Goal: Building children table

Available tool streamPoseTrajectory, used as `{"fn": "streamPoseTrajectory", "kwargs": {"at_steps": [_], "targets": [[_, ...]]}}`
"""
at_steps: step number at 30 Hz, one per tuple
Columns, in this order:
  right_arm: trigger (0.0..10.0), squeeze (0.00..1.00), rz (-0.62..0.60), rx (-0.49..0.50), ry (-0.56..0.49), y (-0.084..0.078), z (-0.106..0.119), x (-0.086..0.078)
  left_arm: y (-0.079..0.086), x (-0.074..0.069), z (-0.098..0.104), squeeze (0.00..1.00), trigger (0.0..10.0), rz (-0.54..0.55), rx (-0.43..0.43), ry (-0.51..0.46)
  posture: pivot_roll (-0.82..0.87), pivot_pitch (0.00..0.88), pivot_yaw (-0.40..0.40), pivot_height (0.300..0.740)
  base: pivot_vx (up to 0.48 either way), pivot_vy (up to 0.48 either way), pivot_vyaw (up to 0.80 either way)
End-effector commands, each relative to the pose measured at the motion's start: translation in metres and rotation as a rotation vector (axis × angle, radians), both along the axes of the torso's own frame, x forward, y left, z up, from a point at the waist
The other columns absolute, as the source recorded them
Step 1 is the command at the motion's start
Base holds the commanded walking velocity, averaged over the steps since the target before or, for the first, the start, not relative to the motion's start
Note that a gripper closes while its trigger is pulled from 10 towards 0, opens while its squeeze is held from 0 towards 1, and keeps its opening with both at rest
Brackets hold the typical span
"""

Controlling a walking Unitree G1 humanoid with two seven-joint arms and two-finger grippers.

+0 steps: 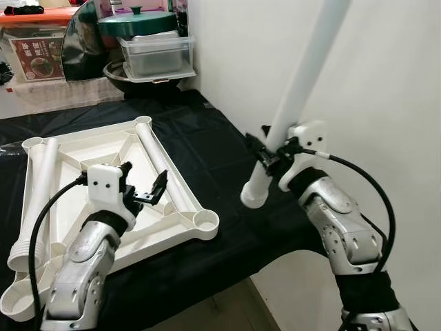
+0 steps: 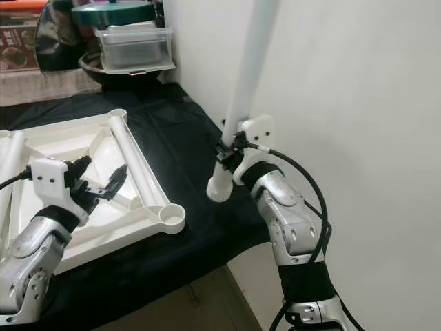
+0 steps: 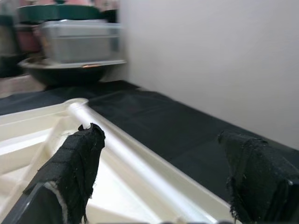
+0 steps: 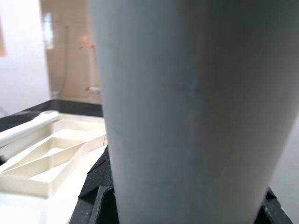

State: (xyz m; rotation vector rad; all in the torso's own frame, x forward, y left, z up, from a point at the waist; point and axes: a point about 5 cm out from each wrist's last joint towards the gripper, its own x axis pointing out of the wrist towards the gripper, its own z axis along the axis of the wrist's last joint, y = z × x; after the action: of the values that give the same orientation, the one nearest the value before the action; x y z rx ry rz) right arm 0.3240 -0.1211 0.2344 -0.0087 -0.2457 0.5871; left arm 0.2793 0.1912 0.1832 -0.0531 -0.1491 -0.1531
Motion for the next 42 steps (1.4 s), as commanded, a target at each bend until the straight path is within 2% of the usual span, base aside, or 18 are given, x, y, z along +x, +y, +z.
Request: {"fn": "streamPoseTrajectory", "kwargs": {"at_steps": [1,5,9,14,17,20,24,29,42], "targets": [[10.0,0.00,0.030,-0.004,-0.009,0.003,0.004,-0.001,0.004,-0.001,-0.005,0.00,10.0,0.011,0.020,0.029,0.02,0.000,-0.060,0.740,0.000,0.000,0.00],[10.0,0.00,0.070,-0.069,-0.050,0.012,0.006,0.000,0.015,-0.007,-0.011,0.00,10.0,0.059,0.048,0.057,0.05,0.000,-0.081,0.740,0.000,0.000,0.00],[10.0,0.00,0.076,-0.083,-0.069,0.016,0.008,0.001,0.019,-0.010,-0.012,0.00,10.0,0.080,0.060,0.064,0.05,0.000,-0.085,0.740,0.000,0.000,0.20],[10.0,0.00,0.078,-0.075,-0.069,0.020,0.008,0.002,0.023,-0.013,-0.015,0.00,10.0,0.099,0.064,0.075,0.06,0.000,-0.087,0.740,0.000,0.000,0.80],[10.0,0.00,0.071,-0.042,-0.045,0.019,0.006,0.004,0.035,-0.019,-0.020,0.00,10.0,0.128,0.074,0.100,0.06,0.000,-0.087,0.740,0.000,0.000,0.00],[10.0,0.00,0.069,-0.044,-0.042,0.018,0.006,0.005,0.038,-0.019,-0.022,0.00,10.0,0.136,0.078,0.111,0.06,0.000,-0.087,0.740,0.000,0.000,0.00],[10.0,0.00,0.066,-0.047,-0.044,0.018,0.005,0.006,0.039,-0.020,-0.024,0.00,10.0,0.130,0.084,0.122,0.06,0.000,-0.090,0.740,0.000,0.000,0.00],[10.0,0.00,0.053,-0.036,-0.038,0.019,0.003,0.007,0.038,-0.020,-0.024,0.00,10.0,0.129,0.081,0.122,0.07,0.000,-0.091,0.740,0.000,0.394,0.00],[10.0,0.00,0.041,-0.031,-0.027,0.020,-0.005,0.004,0.035,-0.022,-0.034,0.00,10.0,0.098,0.099,0.159,0.07,0.000,-0.074,0.740,0.000,0.000,0.00]]}}
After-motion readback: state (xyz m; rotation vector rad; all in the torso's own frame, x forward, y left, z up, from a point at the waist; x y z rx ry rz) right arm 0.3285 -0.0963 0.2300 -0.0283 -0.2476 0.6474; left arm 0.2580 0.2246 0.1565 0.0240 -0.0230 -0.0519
